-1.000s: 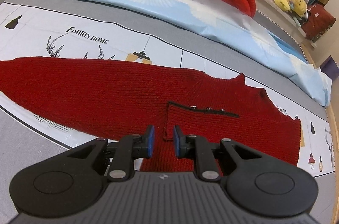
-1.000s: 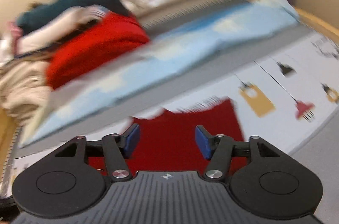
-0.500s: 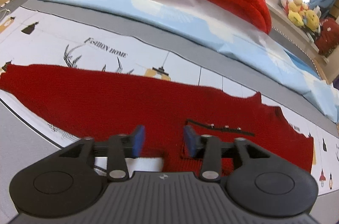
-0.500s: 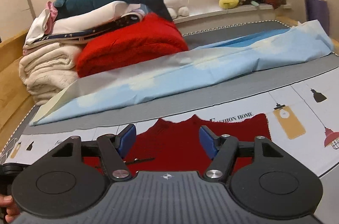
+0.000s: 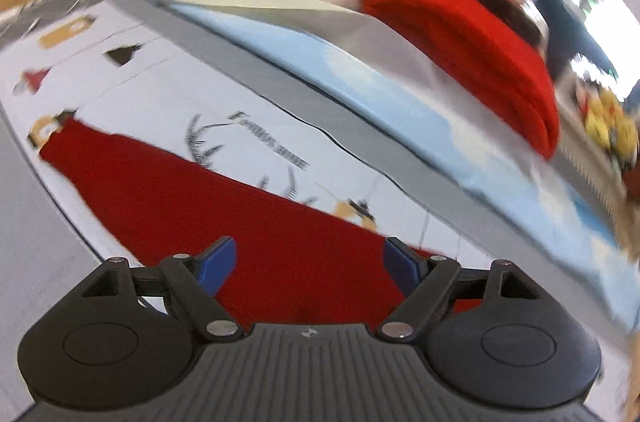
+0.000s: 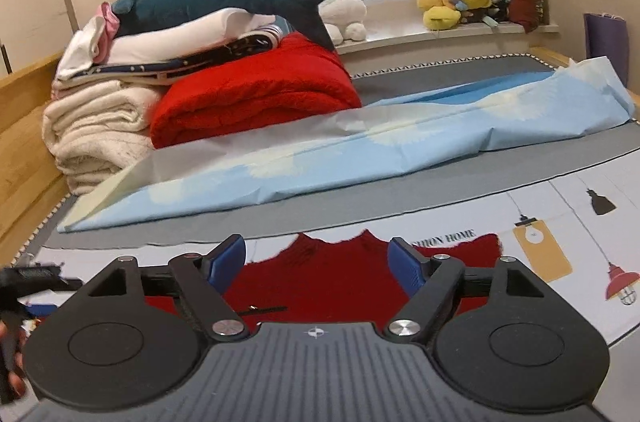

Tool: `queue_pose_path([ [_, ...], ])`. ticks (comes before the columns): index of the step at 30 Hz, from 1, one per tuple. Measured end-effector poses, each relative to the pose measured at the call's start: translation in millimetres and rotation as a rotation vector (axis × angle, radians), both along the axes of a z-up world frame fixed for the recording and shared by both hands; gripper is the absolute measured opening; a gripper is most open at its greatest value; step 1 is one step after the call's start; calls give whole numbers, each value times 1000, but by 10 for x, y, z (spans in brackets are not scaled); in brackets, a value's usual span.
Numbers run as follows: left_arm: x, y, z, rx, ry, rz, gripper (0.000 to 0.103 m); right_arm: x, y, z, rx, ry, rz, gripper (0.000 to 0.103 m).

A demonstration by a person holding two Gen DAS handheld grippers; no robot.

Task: Fold small clothes

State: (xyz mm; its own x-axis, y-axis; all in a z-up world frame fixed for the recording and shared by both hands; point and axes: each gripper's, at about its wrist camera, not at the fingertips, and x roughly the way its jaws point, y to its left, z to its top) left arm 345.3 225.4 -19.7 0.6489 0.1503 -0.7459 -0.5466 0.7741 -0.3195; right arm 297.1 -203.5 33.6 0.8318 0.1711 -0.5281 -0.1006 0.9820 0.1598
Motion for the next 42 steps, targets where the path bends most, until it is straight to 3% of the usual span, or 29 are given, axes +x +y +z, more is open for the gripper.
queue_pose_path([
  [4,-101,447,-113,-125,-28,88,79,29,-68,-21,-18,34,-41,79],
  [6,-150,621,-173,-148,-33,119,65,34,-90,-35,-22,40,-51,79],
  [8,-201,797,-256,-172,-46,141,43,43,-96,-44,-26,46,-52,78],
  [10,-253,935,-338,-209,-52,169,31,56,-96,-63,-31,53,-48,76],
  [12,-306,1102,-442,-300,-81,206,30,73,-88,-90,-39,63,-37,65],
  [16,-352,1336,-594,-332,-41,276,30,116,-82,-145,-31,95,-13,48],
  [19,-391,1474,-778,-405,-7,322,33,150,-34,-184,-40,113,1,47],
  [23,-431,1592,-1012,-464,72,382,48,203,10,-233,-46,140,5,47],
  [33,-411,1640,-1132,-439,132,415,48,303,8,-385,-48,216,2,47],
  [34,-409,1632,-1120,-433,131,411,44,309,5,-393,-46,222,3,47],
  [36,-378,1614,-1104,-410,137,399,28,320,-3,-407,-45,229,3,47],
  [37,-369,1597,-1086,-383,147,396,18,325,-12,-414,-46,232,3,47],
  [38,-361,1571,-1053,-357,145,395,14,327,-22,-421,-49,235,2,47],
  [40,-326,1470,-897,-284,122,376,13,336,-53,-442,-50,245,-7,48],
  [42,-203,1198,-538,-130,57,275,12,349,-102,-461,-43,258,-20,48],
])
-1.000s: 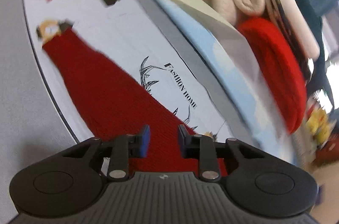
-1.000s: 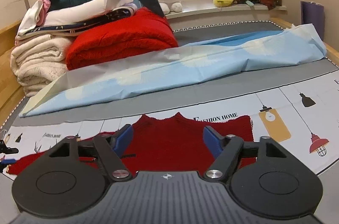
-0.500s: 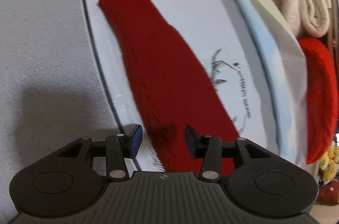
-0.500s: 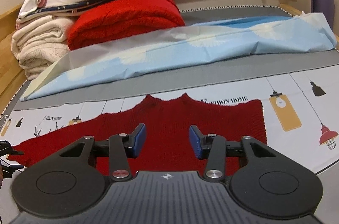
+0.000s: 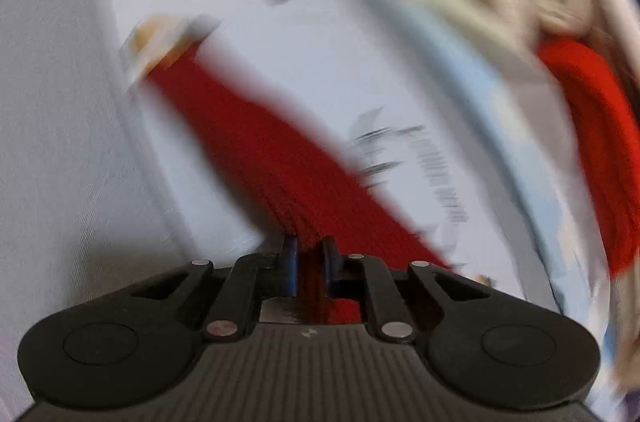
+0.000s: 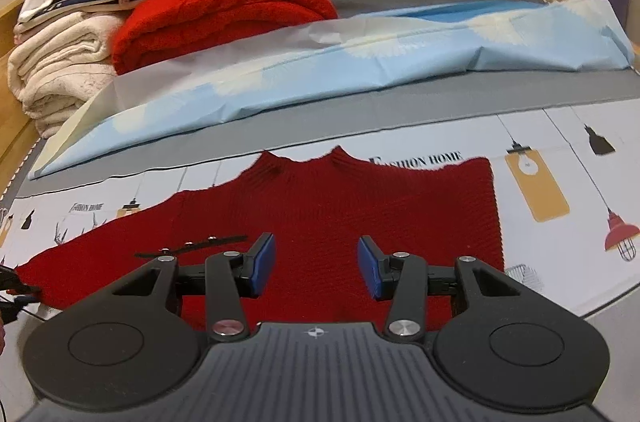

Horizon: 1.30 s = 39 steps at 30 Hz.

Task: Fold small clothes

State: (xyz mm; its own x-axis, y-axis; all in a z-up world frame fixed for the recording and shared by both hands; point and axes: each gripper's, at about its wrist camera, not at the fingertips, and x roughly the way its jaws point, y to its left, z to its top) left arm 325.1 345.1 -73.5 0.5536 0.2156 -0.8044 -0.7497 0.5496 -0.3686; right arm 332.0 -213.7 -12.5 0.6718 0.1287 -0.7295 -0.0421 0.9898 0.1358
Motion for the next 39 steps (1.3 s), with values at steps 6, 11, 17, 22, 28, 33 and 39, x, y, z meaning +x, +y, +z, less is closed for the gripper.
queue_pose_path([
  [6,184,-1359,788,204,-313,-506,9,3,-115,-50,38,31,-42,48],
  [11,141,-2549,757,62,-369,-1003,14,4,-121,-79,49,40,-51,48],
  [17,242,-2509,554,12,-241,-970,28,44,-223,-176,101,87,-118,48],
  [22,540,-2030,389,135,-10,-780,28,50,-385,-310,194,140,-215,48],
  [28,643,-1905,352,67,-7,-782,28,53,-325,-477,247,188,-221,49],
  [33,571,-2033,395,76,-10,-789,28,91,67,-518,220,163,-56,58],
  [39,500,-1948,407,80,5,-776,28,140,501,-699,66,150,65,62],
])
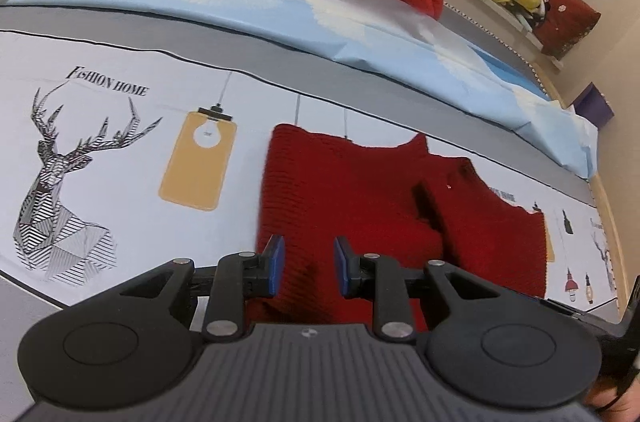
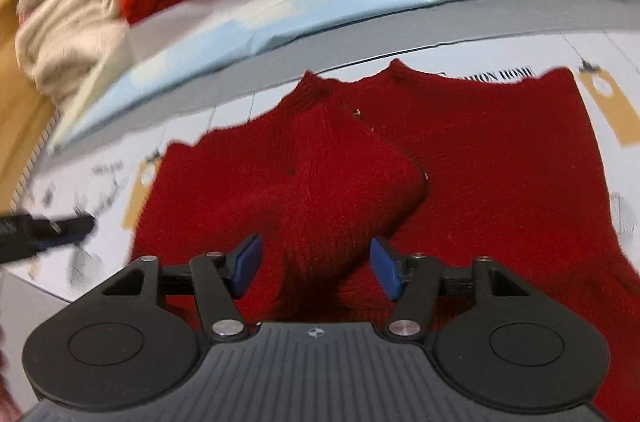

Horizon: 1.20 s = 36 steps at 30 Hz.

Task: Fold small clothes

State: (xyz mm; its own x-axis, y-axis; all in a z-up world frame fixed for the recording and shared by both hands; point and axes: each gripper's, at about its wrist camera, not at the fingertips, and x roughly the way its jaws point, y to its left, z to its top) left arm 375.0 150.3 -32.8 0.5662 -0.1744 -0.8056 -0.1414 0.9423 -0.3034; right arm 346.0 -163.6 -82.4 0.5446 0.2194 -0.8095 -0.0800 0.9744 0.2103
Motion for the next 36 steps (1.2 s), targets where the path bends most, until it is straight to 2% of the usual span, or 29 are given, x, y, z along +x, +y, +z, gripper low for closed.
queue_pose_path([
  [3,4,80,14,-9,3,12,28,16,83,-81,-108,-7,39,62],
  [6,4,119,29,-17,3,14,28,7,143,-127,-147,-21,84,58],
  [7,3,119,27,-17,3,12,28,-3,144,-132,-154,-21,92,54],
  [9,2,109,17,-11,9,6,28,8,170,-124,-134,-18,112,33],
  [10,1,99,11,-9,11,4,28,6,195,-112,-125,-22,122,30],
  [11,0,92,10,-7,11,1,28,0,216,-97,-130,-37,126,21],
  [13,-2,86,15,-4,10,1,28,-3,216,-61,-118,-57,116,17],
  [15,-3,85,24,-4,5,3,28,-15,98,36,-56,-82,22,14],
  [17,-7,81,37,-2,-1,-2,28,-77,-93,236,29,-159,-123,14],
  [19,-14,81,35,5,0,-4,28,-177,-292,398,61,-245,-286,14],
  [20,-16,85,28,7,2,-4,28,-208,-371,415,64,-253,-346,15],
  [21,-15,88,18,9,5,-2,28,-219,-460,375,76,-224,-407,16],
  [23,-10,107,3,9,12,8,28,-199,-675,136,155,-60,-522,17],
  [25,-4,118,6,5,12,14,28,-209,-818,-81,217,70,-605,22],
  [27,3,113,14,3,11,14,28,-196,-882,-143,231,93,-641,28],
  [28,6,102,17,2,10,11,28,-173,-933,-133,233,85,-657,35],
  [29,9,90,17,1,10,6,29,-142,-968,-122,233,83,-669,54],
  [30,12,78,14,1,11,1,30,-120,-1024,-115,248,82,-687,58],
  [32,18,56,-2,2,15,-4,31,-111,-1179,-135,305,75,-740,57],
  [34,23,37,-16,3,19,-10,31,-120,-1343,-177,332,87,-796,51],
  [35,24,25,-23,4,21,-14,31,-130,-1408,-202,352,93,-818,42],
  [36,26,15,-28,5,22,-16,31,-133,-1469,-218,368,100,-834,25],
])
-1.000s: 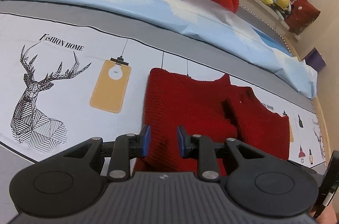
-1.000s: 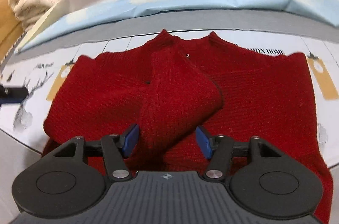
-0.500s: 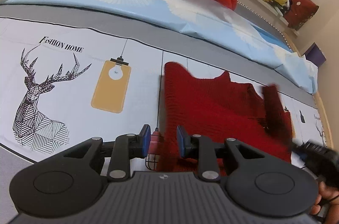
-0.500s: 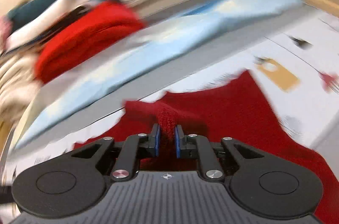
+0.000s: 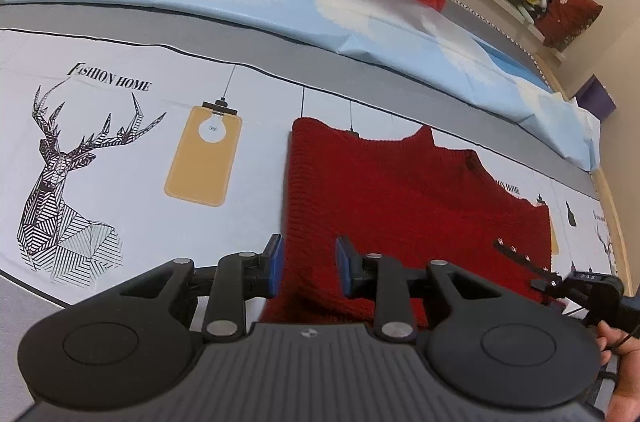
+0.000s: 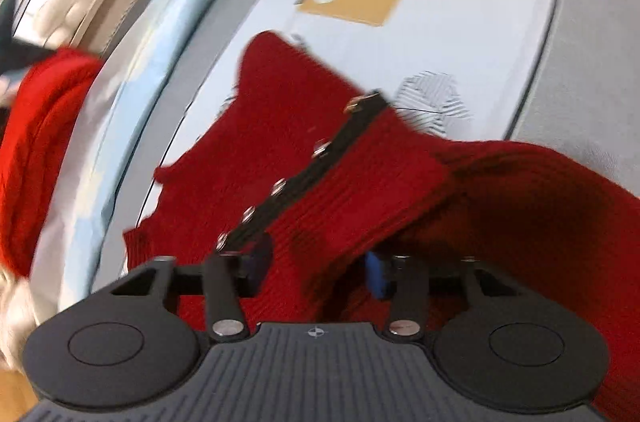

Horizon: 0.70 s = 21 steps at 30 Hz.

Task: Fold small clothes
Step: 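Grasp the placket side of the sweater with the right gripper and fold inward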

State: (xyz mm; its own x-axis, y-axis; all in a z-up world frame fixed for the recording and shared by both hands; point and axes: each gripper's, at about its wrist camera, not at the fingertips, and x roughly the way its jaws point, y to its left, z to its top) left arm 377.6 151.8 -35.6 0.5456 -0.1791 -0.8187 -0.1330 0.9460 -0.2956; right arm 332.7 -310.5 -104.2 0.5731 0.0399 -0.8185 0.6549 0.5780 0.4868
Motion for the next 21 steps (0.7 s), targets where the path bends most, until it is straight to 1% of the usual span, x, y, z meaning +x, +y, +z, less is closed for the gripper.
queue_pose_path([
  [1,0,-5,-4,1,0,-2,31,-40,0,-8,-2,1,-2,14],
  [2,1,-11,-3,1,-1,-3,31,-53,11,32,-19,-18,5,10],
  [3,2,-13,-3,2,-2,-3,31,-56,68,112,-36,-71,32,10],
  [6,1,-20,-7,9,-3,-1,31,-53,309,478,-138,-280,192,10],
  [7,1,-22,-12,10,-2,-2,31,-41,386,585,-167,-332,248,10],
  [8,2,-29,-19,13,-1,-3,31,-38,394,625,-178,-339,262,11],
  [9,4,-31,-25,15,0,-5,31,-34,370,623,-195,-308,241,19],
  [10,5,-37,-32,17,2,-7,31,-26,313,586,-215,-247,200,26],
  [11,5,-46,-40,19,4,-9,31,-28,229,517,-250,-141,140,39],
  [12,8,-53,-44,19,6,-12,31,-49,132,456,-276,-56,78,39],
  [13,9,-61,-47,20,6,-15,31,-56,49,392,-287,3,9,39],
  [14,10,-74,-50,20,5,-20,31,-116,-36,364,-282,24,-41,39],
  [15,12,-85,-56,21,6,-24,31,-153,-83,362,-266,15,-63,39],
  [16,13,-95,-63,22,6,-27,31,-145,-75,377,-262,-4,-55,39],
  [17,16,-109,-74,23,9,-29,31,-121,-34,403,-263,-34,-34,39],
  [18,17,-117,-83,25,10,-30,31,-113,-1,435,-246,-87,1,39],
  [19,18,-130,-93,28,12,-29,31,-114,33,433,-211,-123,31,40],
  [20,21,-143,-105,33,13,-28,31,-94,29,404,-151,-139,58,42],
  [21,25,-154,-118,36,15,-28,31,-75,6,350,-81,-130,73,42],
])
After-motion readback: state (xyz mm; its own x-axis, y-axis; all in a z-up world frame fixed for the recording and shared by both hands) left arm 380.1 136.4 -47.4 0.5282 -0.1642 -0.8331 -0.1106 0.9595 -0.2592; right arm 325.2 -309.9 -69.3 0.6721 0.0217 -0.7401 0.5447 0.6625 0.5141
